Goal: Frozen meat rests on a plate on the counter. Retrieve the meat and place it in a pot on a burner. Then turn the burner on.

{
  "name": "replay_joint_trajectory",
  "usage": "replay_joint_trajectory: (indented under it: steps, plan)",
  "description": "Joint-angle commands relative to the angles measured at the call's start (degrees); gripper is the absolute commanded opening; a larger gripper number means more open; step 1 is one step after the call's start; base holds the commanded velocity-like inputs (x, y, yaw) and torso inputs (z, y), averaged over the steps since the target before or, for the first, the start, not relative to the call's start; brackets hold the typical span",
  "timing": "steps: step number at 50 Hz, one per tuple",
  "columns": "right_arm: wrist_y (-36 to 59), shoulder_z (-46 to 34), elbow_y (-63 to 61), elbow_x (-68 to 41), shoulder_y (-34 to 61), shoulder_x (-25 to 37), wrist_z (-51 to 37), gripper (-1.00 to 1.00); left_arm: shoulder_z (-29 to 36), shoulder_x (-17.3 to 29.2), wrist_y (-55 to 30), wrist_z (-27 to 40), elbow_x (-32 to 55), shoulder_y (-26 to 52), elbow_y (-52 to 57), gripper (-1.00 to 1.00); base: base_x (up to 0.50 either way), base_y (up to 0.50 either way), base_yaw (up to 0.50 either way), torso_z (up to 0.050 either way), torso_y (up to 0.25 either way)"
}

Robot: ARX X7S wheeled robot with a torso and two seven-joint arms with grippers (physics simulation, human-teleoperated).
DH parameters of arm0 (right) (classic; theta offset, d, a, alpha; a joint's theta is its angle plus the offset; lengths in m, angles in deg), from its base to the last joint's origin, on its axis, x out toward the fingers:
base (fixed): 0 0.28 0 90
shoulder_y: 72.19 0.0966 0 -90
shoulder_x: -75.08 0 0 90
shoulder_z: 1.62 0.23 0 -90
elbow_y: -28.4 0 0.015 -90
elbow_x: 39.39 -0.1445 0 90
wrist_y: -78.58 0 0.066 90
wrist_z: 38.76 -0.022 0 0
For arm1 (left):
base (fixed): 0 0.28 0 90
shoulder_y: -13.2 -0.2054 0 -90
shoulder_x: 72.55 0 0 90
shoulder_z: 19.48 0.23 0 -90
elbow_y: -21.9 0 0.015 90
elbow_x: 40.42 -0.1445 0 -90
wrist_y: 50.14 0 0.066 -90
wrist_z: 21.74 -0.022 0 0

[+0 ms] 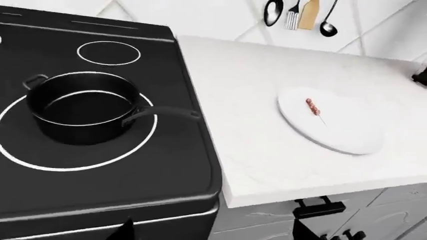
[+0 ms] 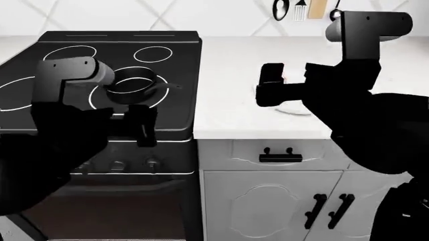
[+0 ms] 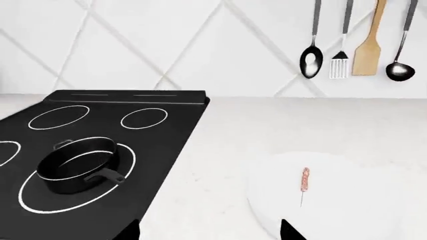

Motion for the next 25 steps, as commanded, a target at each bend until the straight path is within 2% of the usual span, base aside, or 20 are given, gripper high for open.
replay_joint_trajectory:
  steps: [1,7,25]
  plan:
    - [5.38,-4.86,8.51,-18.21,16.51,4.46,-11.08,1.00,7.33,8.27,-0.82,15.60,21.07,17.07,-5.55,1.00,0.50,0.00,0.00,0.000,0.000]
    - [4.39,-6.84,9.10,-20.34,17.77,5.43,-12.30,1.00,8.33,8.91,1.27,16.88,23.11,18.95,-5.82,1.00,0.50,0.00,0.00,0.000,0.000]
    - [2.55,-9.80,8.67,-13.73,18.14,6.34,-5.83,1.00,6.94,8.36,0.20,12.86,18.05,18.57,-6.96,1.00,0.50,0.00,0.00,0.000,0.000]
